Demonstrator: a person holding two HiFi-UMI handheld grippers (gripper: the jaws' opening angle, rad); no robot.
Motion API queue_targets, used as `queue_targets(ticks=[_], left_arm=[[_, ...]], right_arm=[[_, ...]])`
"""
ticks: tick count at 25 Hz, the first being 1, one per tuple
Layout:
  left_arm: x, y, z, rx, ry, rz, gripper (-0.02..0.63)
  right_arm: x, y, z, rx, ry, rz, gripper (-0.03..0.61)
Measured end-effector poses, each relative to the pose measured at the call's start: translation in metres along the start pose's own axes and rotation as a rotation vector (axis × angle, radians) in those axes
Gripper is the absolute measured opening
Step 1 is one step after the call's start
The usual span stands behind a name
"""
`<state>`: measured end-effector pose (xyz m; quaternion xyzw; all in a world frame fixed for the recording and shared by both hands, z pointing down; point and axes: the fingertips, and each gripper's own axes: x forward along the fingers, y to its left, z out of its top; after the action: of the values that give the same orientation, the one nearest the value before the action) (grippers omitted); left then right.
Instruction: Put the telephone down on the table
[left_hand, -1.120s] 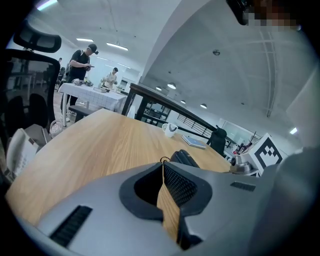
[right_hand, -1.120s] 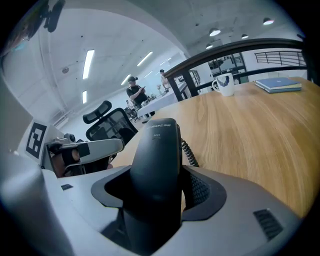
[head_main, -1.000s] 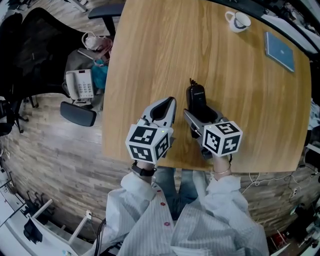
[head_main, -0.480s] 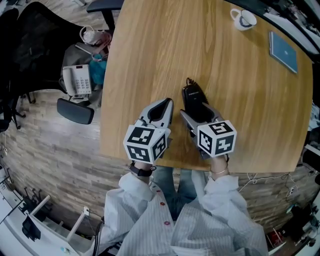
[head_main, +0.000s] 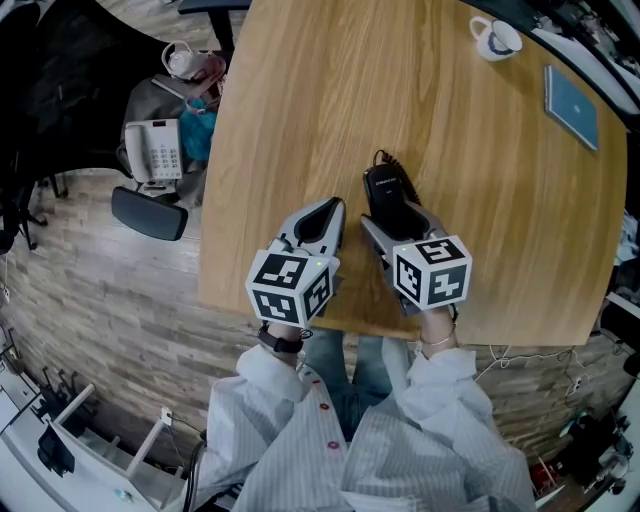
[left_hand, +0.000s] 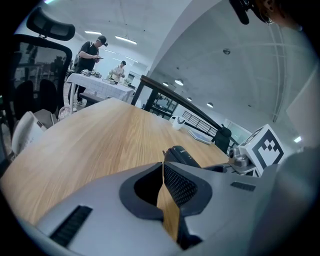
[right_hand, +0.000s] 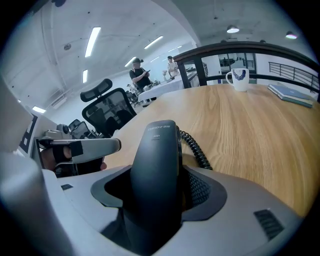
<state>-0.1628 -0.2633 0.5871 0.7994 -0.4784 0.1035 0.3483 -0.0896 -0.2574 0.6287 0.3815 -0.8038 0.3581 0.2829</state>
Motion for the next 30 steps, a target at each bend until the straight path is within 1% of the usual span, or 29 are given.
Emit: queue_targets(ticks=[12,20,25,30], left_arm=[[-0.021,0.016,-0.007,-0.034,-0.018,0.034,0.017],[-0.017,0.01,-0.008,-0.027,-0.009,0.015,0.017],[-0.016,0.002,-0.005,-0.026,-0.015,0.006,0.017],[-0.018,-0.009,0.005,-0.017,-0.034,-0.002,0.017]], right_arm=[[0.007,0.004,-0.004,-0.043,0.038,-0.022,0.319],[0.008,0.006,-0.004,-0.047,0.038,-0.023,0.319],[0.008,0.007,-0.004,-0.01,0.034,0.004,0.319],[-0.003,0.003,0.005,0.043,-0.011,0.026,0.319]])
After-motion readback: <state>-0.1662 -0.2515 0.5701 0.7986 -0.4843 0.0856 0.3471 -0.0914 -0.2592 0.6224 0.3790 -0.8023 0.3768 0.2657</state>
